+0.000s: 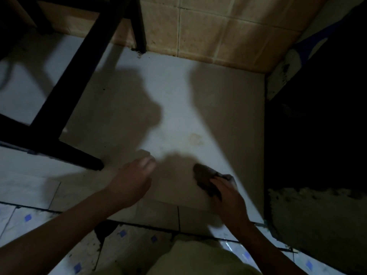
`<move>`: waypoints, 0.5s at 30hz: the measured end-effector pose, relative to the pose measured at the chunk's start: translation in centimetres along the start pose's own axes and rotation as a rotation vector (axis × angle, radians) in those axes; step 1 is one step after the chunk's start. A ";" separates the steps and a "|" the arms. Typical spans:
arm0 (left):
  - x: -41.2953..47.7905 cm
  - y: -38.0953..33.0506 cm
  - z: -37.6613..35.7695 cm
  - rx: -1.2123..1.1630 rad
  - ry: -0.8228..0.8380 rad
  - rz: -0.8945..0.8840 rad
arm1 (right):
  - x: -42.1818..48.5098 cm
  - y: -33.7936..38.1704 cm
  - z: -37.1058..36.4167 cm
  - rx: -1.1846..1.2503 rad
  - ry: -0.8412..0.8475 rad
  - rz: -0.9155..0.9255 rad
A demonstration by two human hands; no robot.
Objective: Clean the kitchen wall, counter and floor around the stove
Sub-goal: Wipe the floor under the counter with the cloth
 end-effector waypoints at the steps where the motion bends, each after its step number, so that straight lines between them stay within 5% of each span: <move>1: 0.2 0.0 0.0 -0.017 -0.022 -0.011 | -0.2 -0.4 0.7 0.000 -0.056 0.006; 4: 0.9 0.3 0.9 -0.022 -0.100 -0.012 | -1.1 -1.6 2.0 -0.034 -0.204 0.072; 9: 1.1 1.1 2.0 0.039 -0.139 0.039 | -2.2 -3.2 2.4 -0.032 -0.259 -0.084; 15: -0.9 2.2 1.9 0.060 -0.083 0.093 | -0.8 -0.4 -1.4 0.032 0.004 -0.073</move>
Point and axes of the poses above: each hand's wrist, its own x-axis towards the middle knuckle, its own z-axis out of the back of the hand, y = z × x, the point moved 7 cm from there along x, towards the middle knuckle, and after that the axes turned 7 degrees about -y, right-handed, at the moved point
